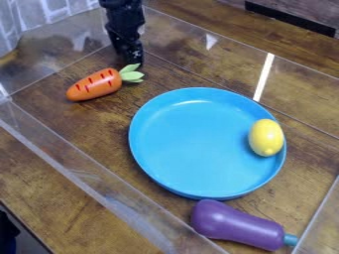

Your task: Remove the carrot from the blue tray and put it on the table

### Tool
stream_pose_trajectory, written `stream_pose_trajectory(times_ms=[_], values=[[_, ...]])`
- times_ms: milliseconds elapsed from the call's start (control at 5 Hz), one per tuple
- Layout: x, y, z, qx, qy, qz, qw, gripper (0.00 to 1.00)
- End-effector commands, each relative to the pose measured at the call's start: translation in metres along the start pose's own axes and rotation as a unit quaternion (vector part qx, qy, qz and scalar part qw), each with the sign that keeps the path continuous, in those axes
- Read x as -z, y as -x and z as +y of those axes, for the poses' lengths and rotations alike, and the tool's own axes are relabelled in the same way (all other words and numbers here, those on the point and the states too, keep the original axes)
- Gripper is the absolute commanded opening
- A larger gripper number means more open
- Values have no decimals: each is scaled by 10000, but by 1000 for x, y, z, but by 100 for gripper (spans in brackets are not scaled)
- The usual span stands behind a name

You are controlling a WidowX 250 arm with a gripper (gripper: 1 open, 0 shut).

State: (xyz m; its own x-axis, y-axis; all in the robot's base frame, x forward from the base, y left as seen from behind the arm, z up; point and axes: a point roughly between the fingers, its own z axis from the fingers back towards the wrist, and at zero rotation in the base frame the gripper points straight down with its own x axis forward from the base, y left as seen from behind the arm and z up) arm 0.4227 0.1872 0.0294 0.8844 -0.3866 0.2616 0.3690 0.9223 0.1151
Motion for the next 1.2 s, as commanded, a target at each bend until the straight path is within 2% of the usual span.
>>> stream_pose_trajectory(times_ms=[0,200,1000], values=[[-18,-16,3,101,-154,-211,9996,0],[-17,-15,4,63,-110,-213,9997,100],[-8,-6,7,-133,118,-208,9996,100]])
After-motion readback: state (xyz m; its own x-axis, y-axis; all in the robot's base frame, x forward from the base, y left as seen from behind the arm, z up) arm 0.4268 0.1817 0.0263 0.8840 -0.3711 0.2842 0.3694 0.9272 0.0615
